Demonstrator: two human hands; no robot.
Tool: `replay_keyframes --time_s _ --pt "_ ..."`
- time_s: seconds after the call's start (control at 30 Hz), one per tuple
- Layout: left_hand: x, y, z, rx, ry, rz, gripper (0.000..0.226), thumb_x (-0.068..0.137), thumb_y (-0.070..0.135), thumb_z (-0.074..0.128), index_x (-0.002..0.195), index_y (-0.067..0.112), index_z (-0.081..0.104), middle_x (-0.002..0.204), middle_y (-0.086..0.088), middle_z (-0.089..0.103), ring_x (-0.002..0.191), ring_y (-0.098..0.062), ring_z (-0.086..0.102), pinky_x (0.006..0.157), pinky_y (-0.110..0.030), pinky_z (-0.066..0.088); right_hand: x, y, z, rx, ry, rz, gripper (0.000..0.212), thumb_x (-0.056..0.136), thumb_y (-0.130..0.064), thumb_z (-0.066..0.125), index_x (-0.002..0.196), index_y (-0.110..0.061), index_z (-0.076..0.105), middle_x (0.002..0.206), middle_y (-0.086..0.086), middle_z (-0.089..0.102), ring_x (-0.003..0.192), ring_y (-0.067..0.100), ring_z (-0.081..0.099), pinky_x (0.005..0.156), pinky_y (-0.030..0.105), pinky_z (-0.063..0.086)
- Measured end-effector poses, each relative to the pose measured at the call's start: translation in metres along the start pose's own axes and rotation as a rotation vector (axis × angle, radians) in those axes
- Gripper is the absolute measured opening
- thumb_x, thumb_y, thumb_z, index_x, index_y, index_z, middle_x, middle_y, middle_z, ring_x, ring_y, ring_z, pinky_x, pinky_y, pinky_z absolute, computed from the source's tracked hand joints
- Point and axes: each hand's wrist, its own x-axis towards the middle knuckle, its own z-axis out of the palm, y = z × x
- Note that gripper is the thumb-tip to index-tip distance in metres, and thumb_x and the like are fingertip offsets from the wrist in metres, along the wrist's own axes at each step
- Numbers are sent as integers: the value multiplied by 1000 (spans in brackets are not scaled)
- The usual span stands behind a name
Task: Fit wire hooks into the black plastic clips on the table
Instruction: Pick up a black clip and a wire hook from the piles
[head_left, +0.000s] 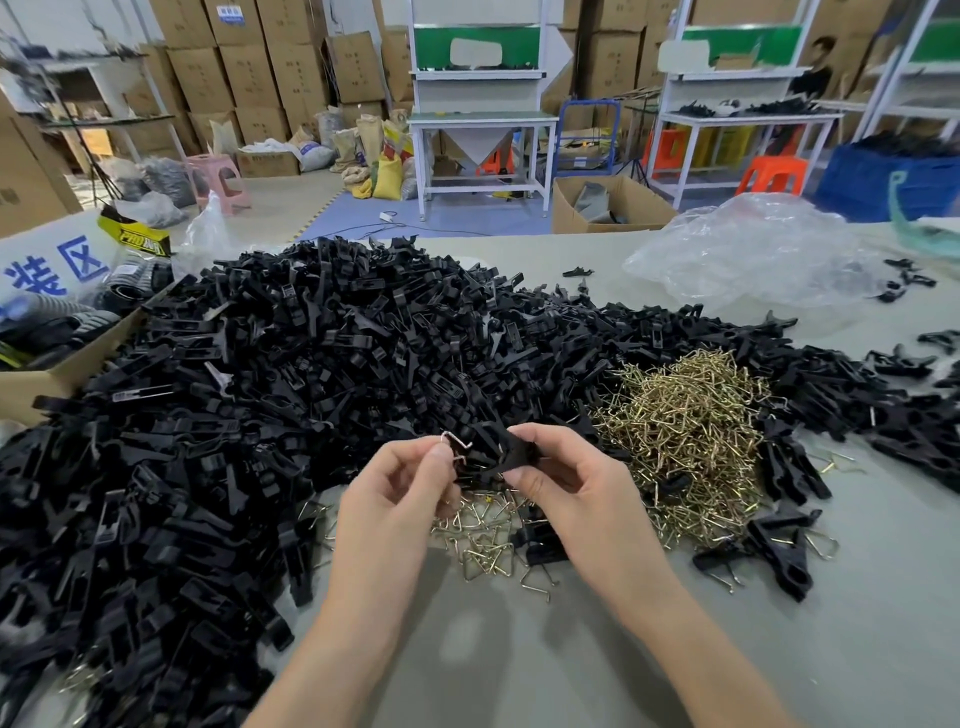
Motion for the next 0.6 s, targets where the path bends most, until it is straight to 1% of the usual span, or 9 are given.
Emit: replay_keyframes --time_s 0.07,0.13,0.17,0.23,0.37,0.5,0.6 --pt "1 1 0 -124 -26 -125 8 90 20 68 89 17 76 85 -3 76 76 -8 67 70 -23 53 0 4 0 -61 8 -6 36 91 -16 72 114 -44 68 106 -22 73 101 0 68 88 12 49" --pt "2 1 2 -214 -77 -215 11 78 28 73 83 19 78 92 -4 77 79 -8 67 69 -24 51 -1 6 2 -121 6 -31 37 91 -17 72 116 -45 67 105 -26 72 101 -3 68 88 11 49" --pt "1 2 4 -258 -100 -251 13 72 32 74 78 21 78 93 -3 76 79 -8 66 67 -23 50 -2 6 2 -148 5 -48 37 92 -18 72 117 -45 66 105 -27 72 101 -4 67 87 10 48" --pt "1 3 6 -303 -120 -294 13 67 34 73 73 23 78 90 -2 74 78 -9 63 66 -25 49 -3 6 3 -187 2 -80 37 92 -21 72 118 -46 65 105 -31 70 102 -7 66 88 8 46" --pt "0 4 6 -341 -138 -307 14 68 29 72 75 18 78 88 -4 73 78 -11 62 72 -31 46 -4 5 2 -228 -4 -83 35 92 -25 72 117 -48 64 103 -31 70 100 -6 67 87 10 47" --pt "-1 6 2 -351 -173 -285 21 68 30 73 81 14 78 90 -4 71 80 -11 61 73 -30 46 -2 7 1 -246 5 -89 32 93 -25 71 117 -46 65 103 -35 68 100 -9 65 85 5 45" --pt "0 6 1 -345 -195 -277 20 67 31 74 79 16 77 88 -4 67 78 -10 61 73 -30 46 -2 8 1 -260 -6 -99 31 94 -24 69 117 -45 65 102 -35 68 101 -10 64 86 7 45"
